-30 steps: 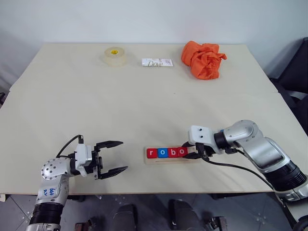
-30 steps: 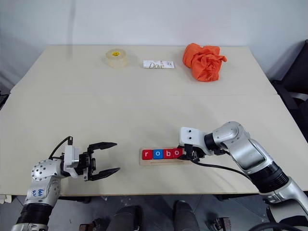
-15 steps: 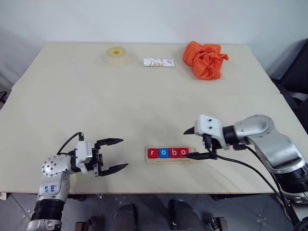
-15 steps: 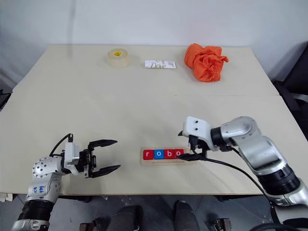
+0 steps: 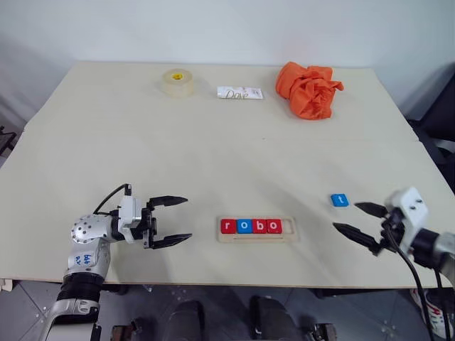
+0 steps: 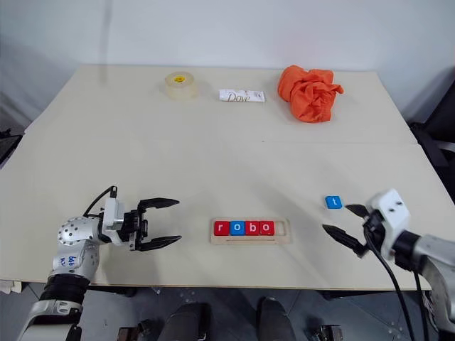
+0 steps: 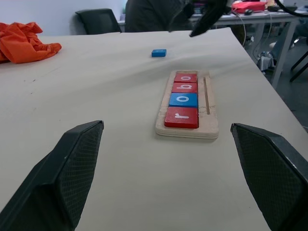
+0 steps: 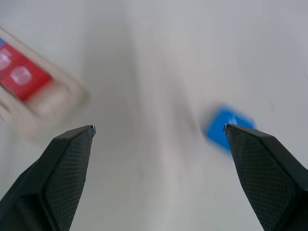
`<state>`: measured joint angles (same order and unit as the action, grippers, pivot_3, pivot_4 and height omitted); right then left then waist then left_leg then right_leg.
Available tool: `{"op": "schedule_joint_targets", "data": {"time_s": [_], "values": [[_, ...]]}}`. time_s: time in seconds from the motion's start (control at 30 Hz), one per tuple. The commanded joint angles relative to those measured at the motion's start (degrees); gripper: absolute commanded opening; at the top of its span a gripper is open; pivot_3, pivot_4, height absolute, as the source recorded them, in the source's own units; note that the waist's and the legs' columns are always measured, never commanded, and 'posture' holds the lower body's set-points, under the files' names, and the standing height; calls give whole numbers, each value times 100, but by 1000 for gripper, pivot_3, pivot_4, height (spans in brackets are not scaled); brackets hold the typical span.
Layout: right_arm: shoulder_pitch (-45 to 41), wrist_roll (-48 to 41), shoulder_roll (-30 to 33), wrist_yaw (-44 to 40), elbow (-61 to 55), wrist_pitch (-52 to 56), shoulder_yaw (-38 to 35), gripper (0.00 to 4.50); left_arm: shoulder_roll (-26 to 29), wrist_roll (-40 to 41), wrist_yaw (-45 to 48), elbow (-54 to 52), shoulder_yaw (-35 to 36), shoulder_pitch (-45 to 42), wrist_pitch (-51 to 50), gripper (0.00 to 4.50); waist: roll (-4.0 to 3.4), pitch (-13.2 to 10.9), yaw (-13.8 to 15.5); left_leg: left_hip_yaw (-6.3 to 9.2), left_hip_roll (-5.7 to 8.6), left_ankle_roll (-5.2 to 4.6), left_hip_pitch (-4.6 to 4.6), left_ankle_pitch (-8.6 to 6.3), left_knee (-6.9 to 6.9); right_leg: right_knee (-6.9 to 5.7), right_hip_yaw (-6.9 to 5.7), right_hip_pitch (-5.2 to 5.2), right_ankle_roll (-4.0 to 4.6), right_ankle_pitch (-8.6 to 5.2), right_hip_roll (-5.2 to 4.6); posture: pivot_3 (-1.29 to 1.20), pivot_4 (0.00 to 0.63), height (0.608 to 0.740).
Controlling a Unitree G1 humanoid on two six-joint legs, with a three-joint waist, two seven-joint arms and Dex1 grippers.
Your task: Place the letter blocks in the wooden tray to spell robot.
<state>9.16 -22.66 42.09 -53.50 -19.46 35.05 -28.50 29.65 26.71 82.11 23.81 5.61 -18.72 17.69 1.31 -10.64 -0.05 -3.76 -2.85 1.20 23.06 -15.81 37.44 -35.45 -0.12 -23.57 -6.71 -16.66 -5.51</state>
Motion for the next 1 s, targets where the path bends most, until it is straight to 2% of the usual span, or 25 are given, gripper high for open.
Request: {"op": "schedule_joint_targets", "data": {"time_s": [0.03,0.2,0.63,0.8,1.0], "values": [[296,-213,-56,138,-312,-102,-430,4476,32,23,129,56,40,-116,104,4500,0,0,-22,0,0,0,-1,0,1,0,0,1,0,0,0,0,150,740],[52,-154,-298,620,86,-233,-155,4476,1,10,185,108,12,-210,102,4500,1,0,-54,-3,-2,-3,-21,3,3,-3,7,16,-4,2,3,0,150,740],[-1826,713,-1138,2333,2161,-817,954,4476,73,57,75,-254,102,83,51,4500,0,0,-82,-8,-1,-3,-18,4,1,-10,13,7,-2,1,1,0,150,740],[-1966,723,-1289,2488,2288,-834,1104,4476,86,72,-26,-427,120,246,25,4500,2,1,-121,-8,-2,-3,-20,4,-1,-11,14,9,-2,1,1,0,150,740],[-1855,635,-1447,2669,1930,-548,1209,4476,102,81,-69,-497,145,327,13,4500,2,2,-162,-8,-4,-3,-26,4,-3,-14,15,12,-1,1,1,0,150,740]]}}
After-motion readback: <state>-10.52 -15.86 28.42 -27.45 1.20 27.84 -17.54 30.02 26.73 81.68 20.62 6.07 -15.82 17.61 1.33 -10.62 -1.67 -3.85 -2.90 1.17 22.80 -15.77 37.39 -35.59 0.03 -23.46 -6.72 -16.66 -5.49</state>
